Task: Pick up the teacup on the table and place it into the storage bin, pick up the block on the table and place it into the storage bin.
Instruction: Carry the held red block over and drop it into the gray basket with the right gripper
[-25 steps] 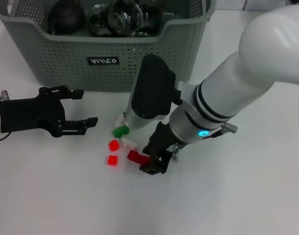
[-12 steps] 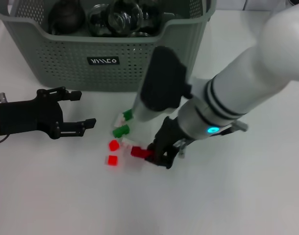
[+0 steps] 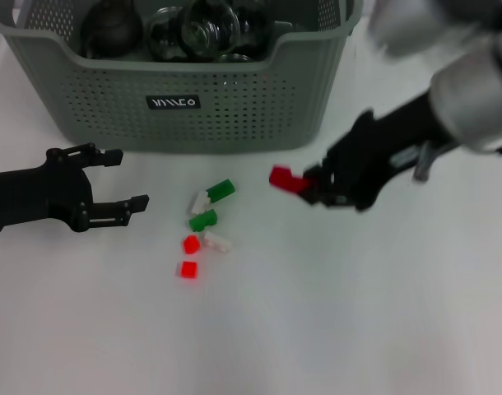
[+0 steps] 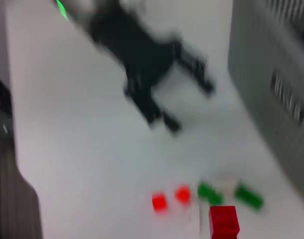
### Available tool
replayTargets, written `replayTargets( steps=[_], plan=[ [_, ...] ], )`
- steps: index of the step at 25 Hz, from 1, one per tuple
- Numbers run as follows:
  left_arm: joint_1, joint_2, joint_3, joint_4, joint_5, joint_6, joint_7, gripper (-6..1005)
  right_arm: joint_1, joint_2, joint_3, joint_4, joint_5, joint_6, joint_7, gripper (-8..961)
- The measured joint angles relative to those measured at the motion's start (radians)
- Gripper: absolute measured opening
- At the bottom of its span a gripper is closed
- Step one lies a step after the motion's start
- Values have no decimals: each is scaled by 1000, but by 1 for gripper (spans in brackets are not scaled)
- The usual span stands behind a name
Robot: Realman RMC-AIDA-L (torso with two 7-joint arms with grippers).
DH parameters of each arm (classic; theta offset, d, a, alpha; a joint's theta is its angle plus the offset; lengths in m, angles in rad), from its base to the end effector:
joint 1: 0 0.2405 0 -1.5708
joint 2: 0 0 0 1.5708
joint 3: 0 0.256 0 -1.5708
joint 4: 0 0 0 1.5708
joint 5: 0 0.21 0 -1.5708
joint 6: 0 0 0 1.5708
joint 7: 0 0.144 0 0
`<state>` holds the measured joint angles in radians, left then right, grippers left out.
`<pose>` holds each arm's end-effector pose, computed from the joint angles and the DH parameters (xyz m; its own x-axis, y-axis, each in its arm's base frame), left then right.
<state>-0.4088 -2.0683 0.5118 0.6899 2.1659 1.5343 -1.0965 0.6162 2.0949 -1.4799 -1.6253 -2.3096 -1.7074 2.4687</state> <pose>-0.3288 0.2956 0.0206 0.8941 0.2440 0.3756 0.3840 -0.8493 -0.3623 0.0877 0.3122 -0.0060 0.9383 -0.3091 0.1551 -0.2868 -0.9461 -0.1505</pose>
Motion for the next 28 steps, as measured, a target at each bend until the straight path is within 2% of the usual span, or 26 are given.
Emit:
replayTargets(
  steps=[3, 7, 9, 11, 14, 17, 21, 28],
  plan=[
    [1, -1, -1, 0, 0, 0, 0, 841, 50, -1, 148, -42, 108, -60, -15, 204],
    [0, -3, -1, -1, 0, 1, 0, 840, 173, -10, 367, 19, 237, -61, -41, 204],
    [-1, -3, -1, -3, 1, 1, 0, 840, 256, -22, 474, 99, 248, -39, -54, 203],
    [-4, -3, 1, -3, 1, 2, -1, 840, 324, -46, 521, 189, 209, 17, -56, 203],
    [-8, -4, 4, -1, 1, 3, -4, 840, 414, -87, 520, 351, 107, 125, -62, 203],
    [-11, -4, 5, 0, 1, 5, -5, 840, 484, -98, 508, 490, -39, 235, -83, 203],
    [-18, -4, 2, 0, 0, 10, -3, 840, 528, -81, 478, 621, -178, 377, -105, 203],
    [-24, -4, 1, 0, 0, 13, -1, 840, 560, -49, 328, 845, -280, 635, -117, 204]
  ],
)
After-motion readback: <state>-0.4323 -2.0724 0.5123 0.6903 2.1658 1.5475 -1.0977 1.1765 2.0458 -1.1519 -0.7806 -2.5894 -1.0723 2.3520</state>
